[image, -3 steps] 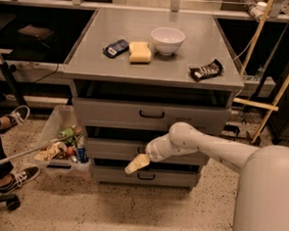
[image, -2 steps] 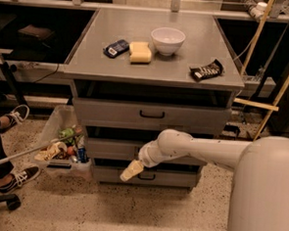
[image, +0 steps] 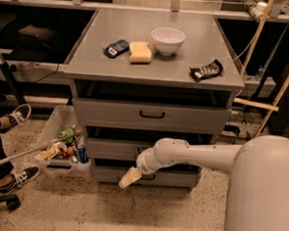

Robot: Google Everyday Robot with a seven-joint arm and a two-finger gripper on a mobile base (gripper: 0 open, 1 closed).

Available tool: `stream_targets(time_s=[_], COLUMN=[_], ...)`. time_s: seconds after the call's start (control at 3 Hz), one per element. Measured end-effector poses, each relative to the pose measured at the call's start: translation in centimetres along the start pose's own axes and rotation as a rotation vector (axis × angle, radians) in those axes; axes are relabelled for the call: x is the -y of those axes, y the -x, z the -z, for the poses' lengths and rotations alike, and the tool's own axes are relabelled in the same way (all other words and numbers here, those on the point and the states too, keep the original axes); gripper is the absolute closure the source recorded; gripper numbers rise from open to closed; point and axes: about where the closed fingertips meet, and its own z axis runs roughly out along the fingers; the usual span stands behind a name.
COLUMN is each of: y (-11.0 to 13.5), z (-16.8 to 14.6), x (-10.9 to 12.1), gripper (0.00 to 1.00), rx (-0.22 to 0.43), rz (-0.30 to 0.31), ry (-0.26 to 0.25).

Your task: Open middle drawer

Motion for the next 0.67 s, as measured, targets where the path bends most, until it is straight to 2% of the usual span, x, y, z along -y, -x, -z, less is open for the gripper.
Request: stream_targets(time_s=[0.33,0.67], y=[1.08,1.33], z=[-1.96,-1.86], x=[2.72,3.24], gripper=[0.0,0.0], rx=[0.045,0.064], rz=[-0.018,-0.027], ry=[-0.043,-0.06])
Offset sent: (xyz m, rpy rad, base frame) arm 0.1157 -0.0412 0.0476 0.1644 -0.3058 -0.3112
